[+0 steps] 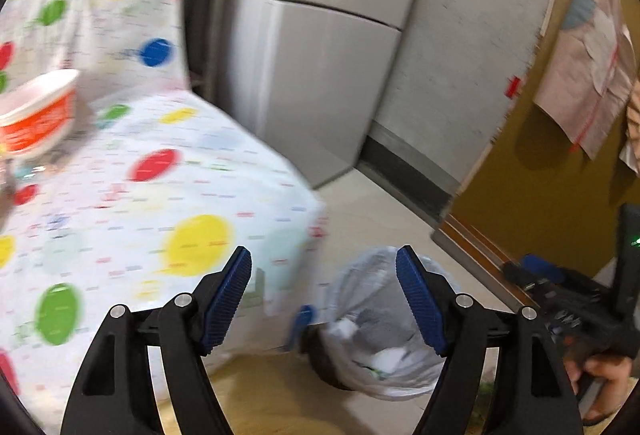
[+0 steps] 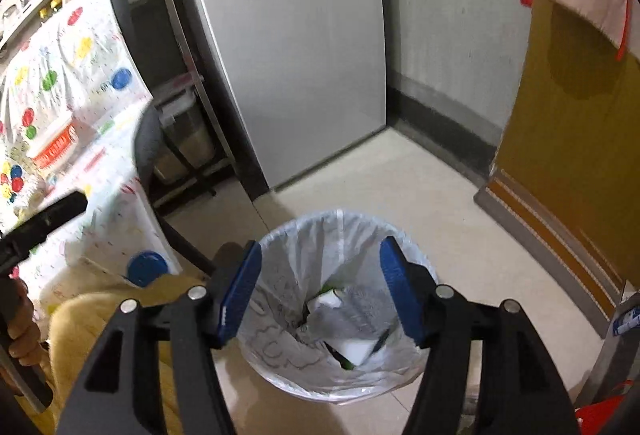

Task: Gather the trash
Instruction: 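Open both grippers over the bin and move both tools back to the chair, then grasp the silver scrubber on the chair seat with the left gripper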

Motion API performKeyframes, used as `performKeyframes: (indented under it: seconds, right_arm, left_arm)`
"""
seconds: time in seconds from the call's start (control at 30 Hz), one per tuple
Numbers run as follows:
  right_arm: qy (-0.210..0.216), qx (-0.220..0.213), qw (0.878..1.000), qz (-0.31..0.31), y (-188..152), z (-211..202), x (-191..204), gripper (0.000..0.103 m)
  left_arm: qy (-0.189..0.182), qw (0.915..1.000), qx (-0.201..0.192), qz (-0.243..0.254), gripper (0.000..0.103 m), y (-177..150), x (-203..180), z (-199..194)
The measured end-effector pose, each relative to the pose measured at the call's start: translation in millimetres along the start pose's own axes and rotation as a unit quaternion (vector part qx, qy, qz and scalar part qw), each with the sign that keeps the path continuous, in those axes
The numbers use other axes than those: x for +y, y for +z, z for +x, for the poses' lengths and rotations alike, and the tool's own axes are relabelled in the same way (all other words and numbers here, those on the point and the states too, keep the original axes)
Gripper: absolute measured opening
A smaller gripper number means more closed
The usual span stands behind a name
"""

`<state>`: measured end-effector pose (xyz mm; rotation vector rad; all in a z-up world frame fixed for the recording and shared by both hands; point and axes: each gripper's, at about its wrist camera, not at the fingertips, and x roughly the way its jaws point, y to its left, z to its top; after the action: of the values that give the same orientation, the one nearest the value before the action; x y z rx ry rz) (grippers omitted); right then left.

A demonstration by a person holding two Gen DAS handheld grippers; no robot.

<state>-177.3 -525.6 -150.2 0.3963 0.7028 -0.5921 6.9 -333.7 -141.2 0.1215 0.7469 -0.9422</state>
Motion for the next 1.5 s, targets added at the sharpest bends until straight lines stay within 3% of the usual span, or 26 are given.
performKeyframes:
  seconds: [0.23,0.47,0.7,0.9,1.03,1.17,1.33,1.5]
  right_arm:
    - [0.042,-0.055,0.997,-0.041,21.0,-37.6,64.6,0.061]
    - [0.101,-0.054,0.988,-0.101,27.1,-42.8,149.3,0.061]
    - [0.166,-0.032,0.972,-0.164,21.5,-33.5,243.7,0.061]
    - [0.205,-0.018,0.956,-0.207,27.1,-23.1,311.8,0.061]
    - [0.222,-0.016,0.949,-0.224,39.1,-14.1,346.2,0.061]
    - [0.231,-0.015,0.946,-0.229,54.8,2.4,369.0,0.061]
    - [0.23,-0.01,0.947,-0.222,80.9,33.9,385.9,0.061]
    - [0.231,-0.015,0.951,-0.204,105.5,57.1,387.7,0.061]
  left_arm:
    - [0.064,0.9974,-0.024,-0.024,0.075,-9.1,47.4,-58.6]
    - [0.134,0.988,-0.044,-0.064,0.075,-26.8,101.3,-113.9]
    - [0.212,0.9686,-0.047,-0.121,0.076,-48.1,175.7,-164.6]
    - [0.282,0.9431,-0.044,-0.171,0.076,-52.2,237.8,-205.9]
    - [0.292,0.9352,-0.046,-0.195,0.077,-44.8,263.9,-219.9]
    - [0.275,0.9421,-0.03,-0.189,0.079,-27.0,271.8,-208.6]
    - [0.239,0.9606,-0.002,-0.142,0.081,6.4,275.8,-167.2]
    - [0.219,0.9667,0.022,-0.13,0.081,38.1,292.3,-124.4]
